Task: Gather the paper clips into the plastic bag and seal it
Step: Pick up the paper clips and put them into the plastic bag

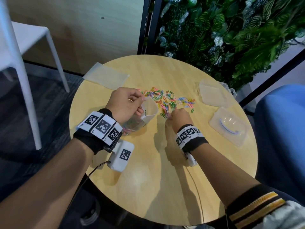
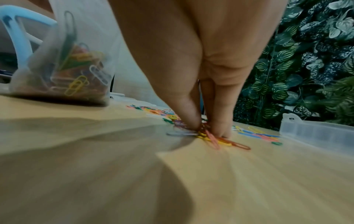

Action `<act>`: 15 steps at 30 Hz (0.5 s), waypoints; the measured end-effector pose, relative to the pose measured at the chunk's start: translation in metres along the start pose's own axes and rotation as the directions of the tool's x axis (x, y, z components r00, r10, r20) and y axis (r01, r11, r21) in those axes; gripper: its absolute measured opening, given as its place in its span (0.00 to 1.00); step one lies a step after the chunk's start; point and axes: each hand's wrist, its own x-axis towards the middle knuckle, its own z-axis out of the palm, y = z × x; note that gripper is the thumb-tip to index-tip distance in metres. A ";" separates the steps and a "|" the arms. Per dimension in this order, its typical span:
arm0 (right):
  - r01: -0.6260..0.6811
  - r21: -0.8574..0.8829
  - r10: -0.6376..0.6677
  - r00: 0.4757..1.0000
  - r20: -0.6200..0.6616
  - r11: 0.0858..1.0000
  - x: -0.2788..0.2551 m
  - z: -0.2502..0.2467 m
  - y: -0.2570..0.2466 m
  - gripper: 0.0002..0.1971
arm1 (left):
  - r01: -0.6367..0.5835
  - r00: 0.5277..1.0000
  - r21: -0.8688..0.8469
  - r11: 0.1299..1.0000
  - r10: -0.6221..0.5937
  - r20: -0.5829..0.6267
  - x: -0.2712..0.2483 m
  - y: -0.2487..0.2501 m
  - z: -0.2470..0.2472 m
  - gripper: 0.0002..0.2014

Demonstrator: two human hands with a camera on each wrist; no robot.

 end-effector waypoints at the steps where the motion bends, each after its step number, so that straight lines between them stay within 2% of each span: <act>1: 0.007 -0.016 -0.007 1.000 -0.012 1.000 0.001 0.000 0.004 0.09 | 0.000 1.000 0.000 1.000 0.000 0.006 0.001 0.000 0.002 0.05; 4: 0.000 0.073 0.001 1.000 -0.019 0.997 0.001 -0.005 0.019 0.14 | -0.003 0.999 0.006 1.000 0.003 0.035 0.001 0.001 0.006 0.04; 6: -0.051 0.236 0.056 0.998 -0.014 0.971 -0.003 -0.008 0.031 0.12 | -0.018 0.999 0.028 0.999 0.016 0.052 0.000 0.000 0.009 0.04; 7: -0.093 0.378 0.107 0.994 -0.017 0.921 -0.005 -0.008 0.038 0.09 | -0.028 0.998 0.043 0.999 0.025 0.057 0.000 -0.001 0.011 0.05; 8: -0.156 0.541 0.184 0.983 0.003 0.827 -0.009 -0.009 0.043 0.05 | -0.035 0.998 0.054 0.998 0.032 0.061 -0.001 -0.002 0.012 0.05; 9: -0.206 0.694 0.239 0.970 0.051 0.690 -0.012 -0.008 0.049 0.02 | -0.040 0.997 0.062 0.997 0.036 0.065 -0.002 -0.002 0.013 0.05; 11: -0.267 0.892 0.246 0.952 0.184 0.365 -0.017 -0.009 0.056 0.03 | -0.046 0.997 0.069 0.997 0.042 0.069 -0.004 -0.004 0.015 0.06; 13: -0.277 0.961 0.115 0.955 0.274 0.007 -0.024 -0.016 0.054 0.02 | -0.047 0.997 0.076 0.996 0.042 0.070 -0.005 -0.004 0.015 0.07; 14: -0.292 0.943 0.024 0.954 0.300 -0.161 -0.030 -0.021 0.051 0.03 | -0.047 0.997 0.079 0.996 0.041 0.068 -0.005 -0.005 0.015 0.07; 15: -0.301 0.908 -0.053 0.953 0.299 -0.291 -0.036 -0.026 0.046 0.04 | -0.048 0.997 0.084 0.995 0.042 0.065 -0.004 -0.006 0.015 0.08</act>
